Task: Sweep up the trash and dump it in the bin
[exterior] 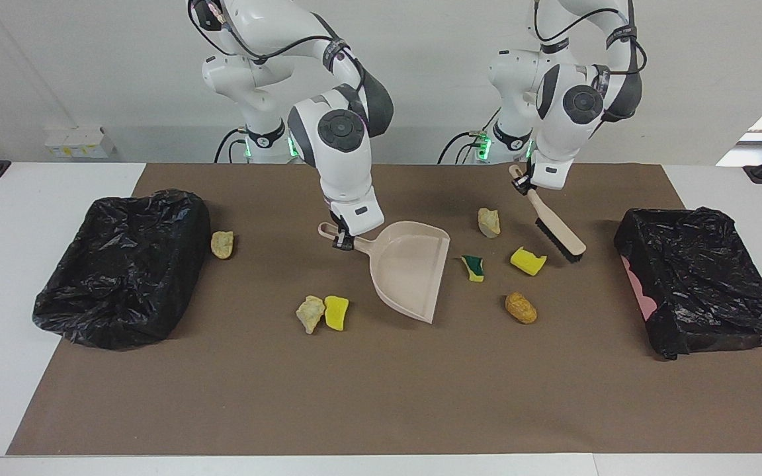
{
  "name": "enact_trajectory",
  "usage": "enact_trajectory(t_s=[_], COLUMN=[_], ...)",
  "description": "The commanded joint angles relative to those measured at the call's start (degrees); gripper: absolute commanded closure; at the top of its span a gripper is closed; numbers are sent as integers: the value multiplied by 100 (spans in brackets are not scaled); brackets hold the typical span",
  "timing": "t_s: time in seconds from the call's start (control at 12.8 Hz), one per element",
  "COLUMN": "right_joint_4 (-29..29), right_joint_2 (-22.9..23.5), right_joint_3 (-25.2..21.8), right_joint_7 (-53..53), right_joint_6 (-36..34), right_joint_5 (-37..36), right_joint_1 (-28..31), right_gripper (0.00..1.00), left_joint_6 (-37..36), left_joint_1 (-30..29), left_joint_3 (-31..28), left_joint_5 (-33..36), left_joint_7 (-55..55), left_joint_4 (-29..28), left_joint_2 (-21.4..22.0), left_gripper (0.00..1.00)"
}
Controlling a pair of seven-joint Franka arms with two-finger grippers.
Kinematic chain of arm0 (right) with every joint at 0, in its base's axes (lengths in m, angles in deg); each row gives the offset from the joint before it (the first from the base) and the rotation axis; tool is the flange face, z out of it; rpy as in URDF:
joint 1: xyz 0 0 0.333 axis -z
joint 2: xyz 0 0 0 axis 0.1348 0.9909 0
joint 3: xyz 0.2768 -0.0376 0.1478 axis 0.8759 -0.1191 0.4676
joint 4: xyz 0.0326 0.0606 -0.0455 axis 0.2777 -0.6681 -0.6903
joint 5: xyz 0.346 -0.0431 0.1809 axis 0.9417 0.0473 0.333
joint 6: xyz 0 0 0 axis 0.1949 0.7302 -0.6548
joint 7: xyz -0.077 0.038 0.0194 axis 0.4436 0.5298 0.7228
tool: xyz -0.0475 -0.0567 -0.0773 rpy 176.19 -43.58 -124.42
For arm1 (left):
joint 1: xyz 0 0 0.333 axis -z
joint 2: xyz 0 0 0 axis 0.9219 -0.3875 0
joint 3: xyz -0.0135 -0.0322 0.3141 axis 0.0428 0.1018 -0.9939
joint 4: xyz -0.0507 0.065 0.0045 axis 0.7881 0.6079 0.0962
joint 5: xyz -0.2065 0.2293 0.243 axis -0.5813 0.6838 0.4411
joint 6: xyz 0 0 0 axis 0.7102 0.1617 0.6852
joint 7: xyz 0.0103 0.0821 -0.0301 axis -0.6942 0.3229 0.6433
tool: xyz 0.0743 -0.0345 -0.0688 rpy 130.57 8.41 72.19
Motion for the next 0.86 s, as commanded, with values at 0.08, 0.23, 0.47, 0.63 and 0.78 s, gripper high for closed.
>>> enact_trajectory(t_s=[0.08,0.23,0.47,0.63,0.78], right_joint_4=[-250,-250,-267,-276,-285], right_joint_2=[-37,42,113,139,148], right_joint_3=[16,25,25,25,25], right_joint_7=[274,274,274,248,230], right_joint_6=[216,313,427,454,506], right_joint_5=[-238,-344,-335,-335,-335], right_joint_1=[-195,-231,-336,-336,-336], right_gripper=[100,100,100,100,100], left_joint_6=[181,198,233,435,541], left_joint_1=[196,241,495,959,1206], left_joint_3=[8,17,17,17,26], left_joint_5=[98,37,1,-113,-287], left_joint_7=[-1059,-1771,-2380,-2399,-2407], left_joint_4=[20,11,2,-41,-24], left_joint_2=[-130,-130,-112,-200,-227], left_gripper=[100,100,100,100,100])
